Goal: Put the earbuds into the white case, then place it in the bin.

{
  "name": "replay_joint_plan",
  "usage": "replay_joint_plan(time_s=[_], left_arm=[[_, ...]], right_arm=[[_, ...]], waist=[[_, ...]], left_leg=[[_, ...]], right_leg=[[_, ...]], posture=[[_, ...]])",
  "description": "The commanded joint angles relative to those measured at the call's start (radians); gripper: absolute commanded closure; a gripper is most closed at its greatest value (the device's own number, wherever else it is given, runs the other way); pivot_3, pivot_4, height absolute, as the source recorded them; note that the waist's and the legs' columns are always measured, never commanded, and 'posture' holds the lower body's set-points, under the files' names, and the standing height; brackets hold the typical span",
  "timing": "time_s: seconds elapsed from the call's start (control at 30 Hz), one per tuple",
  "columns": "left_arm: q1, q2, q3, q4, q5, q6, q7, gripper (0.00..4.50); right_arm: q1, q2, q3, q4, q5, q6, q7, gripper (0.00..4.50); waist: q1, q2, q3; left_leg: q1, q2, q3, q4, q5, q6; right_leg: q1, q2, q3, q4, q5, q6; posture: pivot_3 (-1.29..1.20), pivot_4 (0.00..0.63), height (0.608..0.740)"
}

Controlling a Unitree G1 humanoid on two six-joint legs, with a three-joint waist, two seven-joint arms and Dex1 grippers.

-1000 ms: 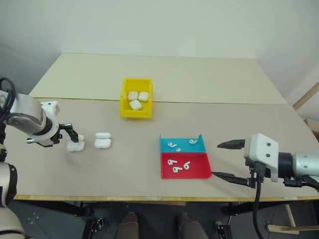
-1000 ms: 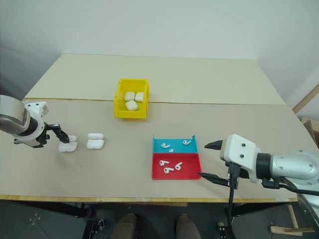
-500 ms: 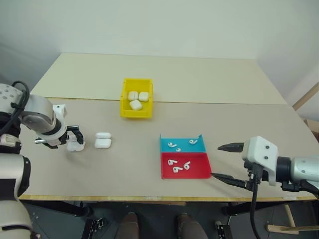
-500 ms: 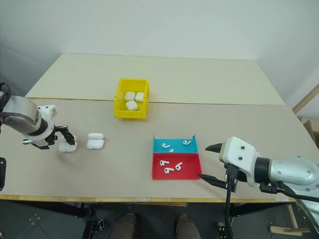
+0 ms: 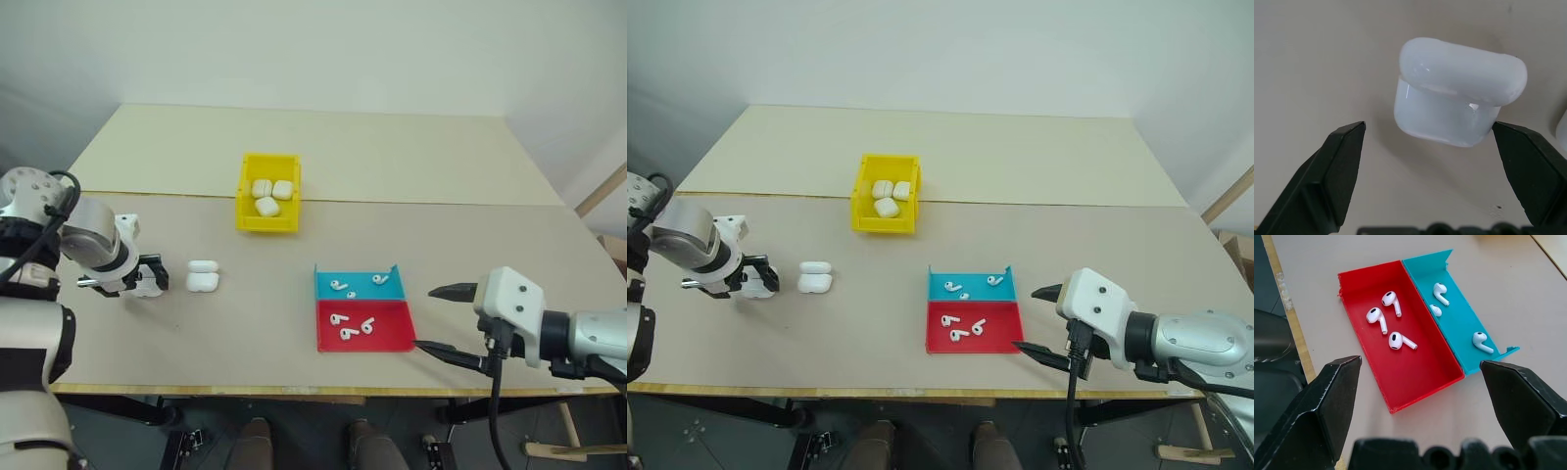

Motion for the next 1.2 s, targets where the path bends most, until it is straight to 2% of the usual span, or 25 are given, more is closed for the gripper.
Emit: replay_joint_plan(time_s=[0.03,0.27,0.87,1.17,1.2], left_arm=[[-0.036,0.003,0.003,-0.007,0.064,0.003,-0.058,0.0],[-0.067,-0.026,-0.013,-0.002,0.194,0.003,-0.182,0.0],[-0.076,-0.031,-0.141,-0.095,0.424,0.003,-0.519,0.0],[-0.048,-0.039,-0.128,-0.119,0.5,0.003,-0.582,0.0],[-0.052,-0.042,-0.125,-0.109,0.506,0.003,-0.587,0.19]], right_arm=[[-0.002,-0.001,-0.033,-0.036,0.01,0.007,-0.011,0.01],[0.005,0.002,-0.035,-0.042,0.016,0.022,-0.024,0.01],[0.012,0.009,-0.038,-0.064,0.03,0.079,-0.058,0.01],[0.009,0.006,-0.03,-0.066,0.034,0.089,-0.071,0.01],[0.008,0.006,-0.029,-0.065,0.034,0.089,-0.07,0.0]], waist=[[-0.001,0.0,0.0],[0.0,0.0,0.0],[-0.001,0.0,0.0],[-0.001,0.0,0.0],[-0.001,0.0,0.0]], left_leg=[[0.0,0.0,0.0,0.0,0.0,0.0],[0.0,0.0,0.0,0.0,0.0,0.0],[-0.001,0.0,-0.001,0.0,0.0,0.0],[-0.001,0.0,-0.001,0.0,0.0,0.0],[-0.001,0.0,-0.001,0.0,0.0,0.0]], right_leg=[[0.0,0.0,0.0,0.0,0.0,0.0],[0.0,0.0,0.0,0.0,0.0,0.0],[0.0,0.0,0.0,0.0,0.0,0.001],[0.0,0.0,0.0,0.0,0.0,0.001],[0.0,0.0,0.0,0.0,0.0,0.001]], posture=[[0.0,0.15,0.74],[0.0,0.15,0.74],[0.0,0.15,0.74],[0.0,0.15,0.74],[0.0,0.15,0.74]])
